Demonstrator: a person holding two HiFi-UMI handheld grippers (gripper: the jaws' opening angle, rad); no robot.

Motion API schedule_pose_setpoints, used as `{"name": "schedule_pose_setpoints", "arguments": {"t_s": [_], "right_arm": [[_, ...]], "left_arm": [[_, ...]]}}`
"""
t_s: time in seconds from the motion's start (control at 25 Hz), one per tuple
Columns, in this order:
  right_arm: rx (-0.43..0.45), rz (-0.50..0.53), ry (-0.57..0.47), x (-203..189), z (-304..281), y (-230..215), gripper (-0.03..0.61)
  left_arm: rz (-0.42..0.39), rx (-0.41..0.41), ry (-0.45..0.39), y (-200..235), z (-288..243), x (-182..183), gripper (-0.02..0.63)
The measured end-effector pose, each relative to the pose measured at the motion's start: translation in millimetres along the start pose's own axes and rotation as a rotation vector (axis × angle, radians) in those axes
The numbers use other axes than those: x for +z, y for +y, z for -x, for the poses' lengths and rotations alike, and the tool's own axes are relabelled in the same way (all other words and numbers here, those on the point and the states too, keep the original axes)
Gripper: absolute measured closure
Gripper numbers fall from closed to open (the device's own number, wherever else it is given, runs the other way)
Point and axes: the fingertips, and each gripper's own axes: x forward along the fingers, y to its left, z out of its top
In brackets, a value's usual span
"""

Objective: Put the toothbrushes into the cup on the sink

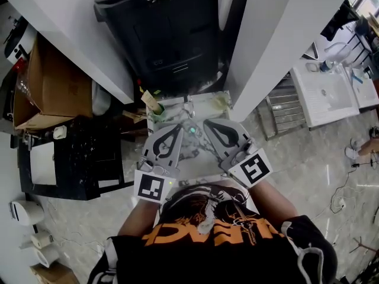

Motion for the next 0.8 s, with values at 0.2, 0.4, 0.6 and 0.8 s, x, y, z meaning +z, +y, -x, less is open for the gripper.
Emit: {"name": "schedule_pose_setpoints", "arguments": {"t_s": [0.2,0.4,0.6,0.8], "right_arm": [[0.006,0.007,-0.014,1,1,0,0.565],[0.014,0.008,-0.018,-2,2,3,0.565],[0.023,0.008,-0.015,0,-1,5,0.566],[0.023,0.015,-0.007,2,-3,2,0.566]], "left_arm": [[-0.011,-0.003,0.016,-3,0,-5,0.591],[-0.023,-0.021,0.025,-7,3,-12,0.591],[-0.030,-0.026,0.026,-8,5,-7,0.589],[-0.032,-0.019,0.025,-4,5,-4,0.589]]}}
